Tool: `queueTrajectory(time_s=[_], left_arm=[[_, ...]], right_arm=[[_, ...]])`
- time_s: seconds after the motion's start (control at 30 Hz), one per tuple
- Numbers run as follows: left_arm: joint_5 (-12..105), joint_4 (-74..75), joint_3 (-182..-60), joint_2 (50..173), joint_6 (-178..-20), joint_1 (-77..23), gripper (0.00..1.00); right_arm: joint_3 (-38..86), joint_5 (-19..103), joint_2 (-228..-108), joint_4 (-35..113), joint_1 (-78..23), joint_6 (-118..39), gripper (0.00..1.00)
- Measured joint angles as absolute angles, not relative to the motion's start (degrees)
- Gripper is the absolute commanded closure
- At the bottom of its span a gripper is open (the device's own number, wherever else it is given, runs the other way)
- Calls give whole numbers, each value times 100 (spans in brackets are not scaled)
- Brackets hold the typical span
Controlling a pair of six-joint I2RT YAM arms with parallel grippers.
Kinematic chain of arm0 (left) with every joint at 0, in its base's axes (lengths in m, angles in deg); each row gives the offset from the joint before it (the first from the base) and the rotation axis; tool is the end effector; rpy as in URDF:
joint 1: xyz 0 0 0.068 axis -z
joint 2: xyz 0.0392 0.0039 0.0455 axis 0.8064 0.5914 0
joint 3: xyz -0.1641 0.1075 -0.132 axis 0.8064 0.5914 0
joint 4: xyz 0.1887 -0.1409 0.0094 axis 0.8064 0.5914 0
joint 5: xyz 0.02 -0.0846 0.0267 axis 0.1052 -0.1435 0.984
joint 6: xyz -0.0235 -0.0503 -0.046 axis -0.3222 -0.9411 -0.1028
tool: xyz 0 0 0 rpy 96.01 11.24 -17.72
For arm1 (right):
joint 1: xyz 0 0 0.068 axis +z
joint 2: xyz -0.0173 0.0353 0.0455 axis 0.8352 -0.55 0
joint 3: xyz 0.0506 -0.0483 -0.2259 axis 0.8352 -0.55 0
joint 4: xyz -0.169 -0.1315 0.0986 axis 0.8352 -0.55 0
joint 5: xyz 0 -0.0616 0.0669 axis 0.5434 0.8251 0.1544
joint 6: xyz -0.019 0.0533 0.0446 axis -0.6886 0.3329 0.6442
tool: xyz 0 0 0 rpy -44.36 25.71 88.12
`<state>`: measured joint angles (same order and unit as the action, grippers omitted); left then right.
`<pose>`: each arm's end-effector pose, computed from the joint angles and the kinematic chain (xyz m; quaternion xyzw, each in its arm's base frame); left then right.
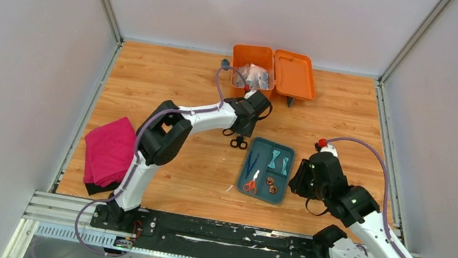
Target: Organize the medicine kit
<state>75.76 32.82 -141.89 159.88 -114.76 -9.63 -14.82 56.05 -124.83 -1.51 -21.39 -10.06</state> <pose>0.3215 -0.2818 0.1265 0.0910 0.9487 -0.0007 0.3027 0.1335 0.0858 0.2193 0.0309 0.9127 0.1919 0.3594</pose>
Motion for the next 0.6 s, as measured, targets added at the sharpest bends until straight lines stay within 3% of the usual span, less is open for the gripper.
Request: queueTrajectory(time_s=[0.2, 0.6], left_arm=[[7611, 2980, -13682, 15711, -11559, -945, 55], [7567, 2101, -11486, 14319, -11850, -941, 61]], right_arm=[[-1484, 5605, -12453, -151, -2143, -1006, 67], [-1484, 5601, -12466, -149, -2143, -1000, 67]])
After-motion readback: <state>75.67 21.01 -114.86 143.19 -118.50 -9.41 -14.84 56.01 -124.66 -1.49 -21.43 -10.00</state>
